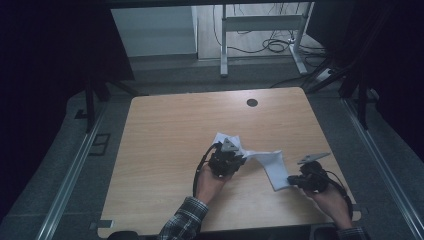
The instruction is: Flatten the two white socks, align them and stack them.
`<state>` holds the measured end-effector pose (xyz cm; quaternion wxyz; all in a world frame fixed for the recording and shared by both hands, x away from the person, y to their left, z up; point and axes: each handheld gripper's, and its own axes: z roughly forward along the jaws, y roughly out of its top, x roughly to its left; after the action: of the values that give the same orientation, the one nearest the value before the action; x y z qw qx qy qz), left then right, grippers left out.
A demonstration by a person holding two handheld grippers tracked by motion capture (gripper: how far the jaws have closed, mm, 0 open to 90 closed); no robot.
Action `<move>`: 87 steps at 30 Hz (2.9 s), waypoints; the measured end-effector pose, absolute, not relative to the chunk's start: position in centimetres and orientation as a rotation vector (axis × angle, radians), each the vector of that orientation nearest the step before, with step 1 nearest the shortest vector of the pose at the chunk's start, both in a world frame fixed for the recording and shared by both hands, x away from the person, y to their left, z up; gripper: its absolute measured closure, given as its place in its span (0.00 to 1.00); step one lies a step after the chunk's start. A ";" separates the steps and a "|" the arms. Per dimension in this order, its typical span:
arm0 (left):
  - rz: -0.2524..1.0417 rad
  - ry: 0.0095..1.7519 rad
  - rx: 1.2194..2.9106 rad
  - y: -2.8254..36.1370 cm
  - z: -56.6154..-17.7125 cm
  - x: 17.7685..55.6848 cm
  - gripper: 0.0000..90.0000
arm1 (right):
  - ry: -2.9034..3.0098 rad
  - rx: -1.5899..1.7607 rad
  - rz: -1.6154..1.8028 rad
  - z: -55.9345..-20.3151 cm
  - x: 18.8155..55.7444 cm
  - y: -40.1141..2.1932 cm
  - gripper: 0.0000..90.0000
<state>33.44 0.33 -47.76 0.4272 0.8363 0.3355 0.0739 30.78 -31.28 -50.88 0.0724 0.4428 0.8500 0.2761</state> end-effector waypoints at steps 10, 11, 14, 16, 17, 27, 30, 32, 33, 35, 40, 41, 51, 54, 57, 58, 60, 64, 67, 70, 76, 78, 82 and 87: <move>0.188 0.922 2.081 2.5 -47.4 33.6 0.91 | 2.540 1.319 1.052 -50.4 31.0 -28.9 0.90; 0.183 0.935 2.075 3.0 -47.6 33.6 0.91 | 2.559 1.304 1.076 -50.7 31.0 -28.3 0.90; 0.188 0.955 2.068 3.9 -47.8 33.5 0.90 | 2.604 1.271 1.035 -51.5 30.8 -27.3 0.90; 0.192 0.965 2.062 4.2 -47.8 33.4 0.90 | 2.608 1.263 1.008 -51.9 30.8 -27.2 0.91; 0.191 0.973 2.057 4.4 -47.9 33.4 0.90 | 2.603 1.278 1.037 -52.0 30.7 -27.4 0.91; 0.190 1.087 2.018 7.7 -49.4 32.5 0.84 | 2.586 1.332 0.977 -51.6 30.7 -30.5 0.91; 0.204 1.118 2.009 8.5 -49.8 32.3 0.75 | 2.564 1.348 0.947 -51.5 30.8 -31.3 0.88; 0.200 1.116 2.002 9.2 -49.9 31.9 0.73 | 2.553 1.353 0.930 -51.4 30.8 -31.6 0.87; 0.188 1.098 1.997 9.3 -49.8 31.7 0.72 | 2.550 1.357 0.927 -51.3 30.7 -31.8 0.86; 0.160 1.050 1.993 9.3 -49.9 31.3 0.71 | 2.538 1.360 0.935 -51.0 30.5 -32.1 0.86; 0.134 0.957 2.039 7.7 -50.2 30.4 0.68 | 2.537 1.339 0.956 -50.4 29.8 -32.5 0.86; 0.126 0.936 2.050 7.2 -50.4 30.2 0.68 | 2.541 1.330 0.966 -50.3 29.6 -32.6 0.86; 0.183 0.827 2.169 5.3 -53.0 30.3 0.51 | 2.566 1.224 0.968 -51.1 28.2 -32.1 0.76; 0.206 0.816 2.211 5.3 -53.7 30.3 0.52 | 2.561 1.154 0.925 -51.6 28.0 -31.7 0.79; 0.241 0.806 2.220 5.1 -53.9 30.1 0.52 | 2.546 1.092 0.870 -51.7 27.6 -31.3 0.83; 0.252 0.806 2.223 5.0 -53.9 30.1 0.53 | 2.535 1.074 0.854 -51.8 27.5 -31.2 0.86; 0.261 0.808 2.219 4.9 -53.9 30.0 0.54 | 2.527 1.067 0.842 -51.8 27.5 -31.2 0.88; 0.278 0.784 2.175 4.7 -52.9 29.7 0.54 | 2.515 1.093 0.845 -51.9 27.6 -31.2 0.93; 0.247 0.731 2.197 4.2 -52.5 29.8 0.54 | 2.523 1.163 0.872 -51.8 27.9 -31.5 0.95; 0.239 0.699 2.231 3.7 -53.1 30.0 0.54 | 2.532 1.209 0.898 -51.7 28.2 -31.8 0.95; 0.243 0.700 2.256 3.2 -53.7 30.2 0.57 | 2.546 1.227 0.908 -51.7 28.4 -31.9 0.95; 0.275 0.719 2.278 3.1 -53.5 30.4 0.74 | 2.551 1.234 0.903 -51.7 28.5 -31.9 0.95; 0.259 0.734 2.281 3.3 -53.4 30.5 0.92 | 2.557 1.244 0.899 -51.6 28.5 -31.9 0.96; 0.216 0.752 2.256 4.0 -52.6 30.2 0.96 | 2.576 1.231 0.914 -50.8 28.4 -31.8 0.96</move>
<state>30.20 4.03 -52.63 0.3682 0.8784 0.2929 0.0839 28.37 -31.84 -50.81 0.0718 0.4095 0.8571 0.3042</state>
